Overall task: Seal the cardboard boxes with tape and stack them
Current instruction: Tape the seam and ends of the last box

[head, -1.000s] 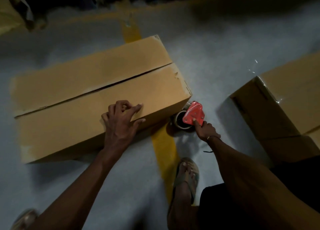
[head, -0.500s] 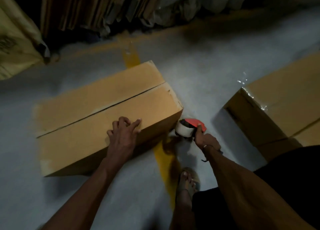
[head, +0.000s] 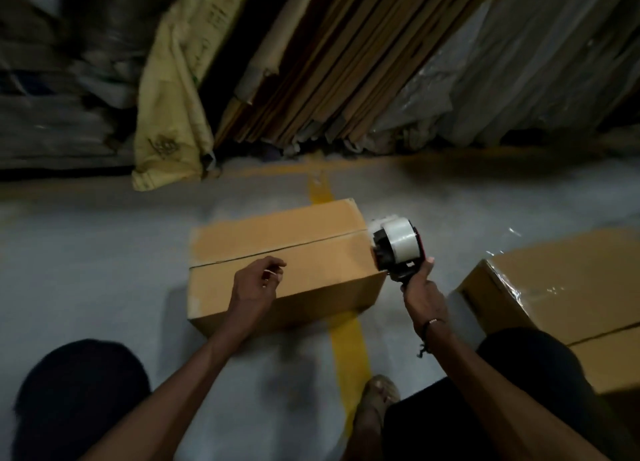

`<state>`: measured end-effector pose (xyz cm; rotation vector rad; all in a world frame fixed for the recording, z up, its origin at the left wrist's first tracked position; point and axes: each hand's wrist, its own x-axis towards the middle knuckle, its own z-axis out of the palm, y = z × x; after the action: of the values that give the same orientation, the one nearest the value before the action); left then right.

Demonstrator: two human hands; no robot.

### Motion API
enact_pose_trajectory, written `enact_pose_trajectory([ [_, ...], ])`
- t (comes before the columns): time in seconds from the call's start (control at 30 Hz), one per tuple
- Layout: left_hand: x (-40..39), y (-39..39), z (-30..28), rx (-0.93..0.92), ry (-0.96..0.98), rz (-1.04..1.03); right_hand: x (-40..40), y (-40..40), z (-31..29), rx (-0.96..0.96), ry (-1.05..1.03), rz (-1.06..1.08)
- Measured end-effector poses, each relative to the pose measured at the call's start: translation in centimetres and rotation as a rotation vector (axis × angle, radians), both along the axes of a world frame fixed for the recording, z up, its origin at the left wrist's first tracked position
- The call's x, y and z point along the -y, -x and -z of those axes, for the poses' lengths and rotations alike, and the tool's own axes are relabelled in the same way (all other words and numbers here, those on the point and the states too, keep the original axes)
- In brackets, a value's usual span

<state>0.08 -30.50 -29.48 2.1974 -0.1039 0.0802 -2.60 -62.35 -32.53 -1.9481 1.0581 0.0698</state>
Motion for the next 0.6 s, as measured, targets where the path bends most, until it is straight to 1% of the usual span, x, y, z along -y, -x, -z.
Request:
enact_pose_trajectory([
  [0.1, -3.2, 2.2, -2.3, 0.006, 0.004, -0.066, -3.1, 1.0, -4.0, 0.112, -0.070, -0.165],
  [0.17, -5.6, 3.4, -3.4, -0.016, -0.059, -0.107, -5.3, 1.5, -6.6, 0.179, -0.113, -0.268],
  [0.2, -6.7, 4.0, -3.9, -0.049, -0.090, -0.131, -6.4, 1.7, -7.8, 0.205, -0.143, -0.324],
  [0.27, -8.9, 5.5, -4.7, -0.112, -0.067, -0.192, -8.7, 1.6, -10.1, 0.245, -0.207, -0.437],
  [0.4, -12.1, 7.1, -6.2, -0.226, 0.157, -0.274, -13.5, 0.1, -13.4, 0.271, -0.278, -0.665],
  [0.5, -14.0, 6.7, -7.5, -0.435, 0.355, -0.309, -17.4, -1.8, -14.6, 0.288, -0.372, -0.785],
  [0.6, -15.6, 4.6, -8.1, -0.607, 0.599, -0.320, -21.0, -3.9, -13.9, 0.297, -0.473, -0.873],
])
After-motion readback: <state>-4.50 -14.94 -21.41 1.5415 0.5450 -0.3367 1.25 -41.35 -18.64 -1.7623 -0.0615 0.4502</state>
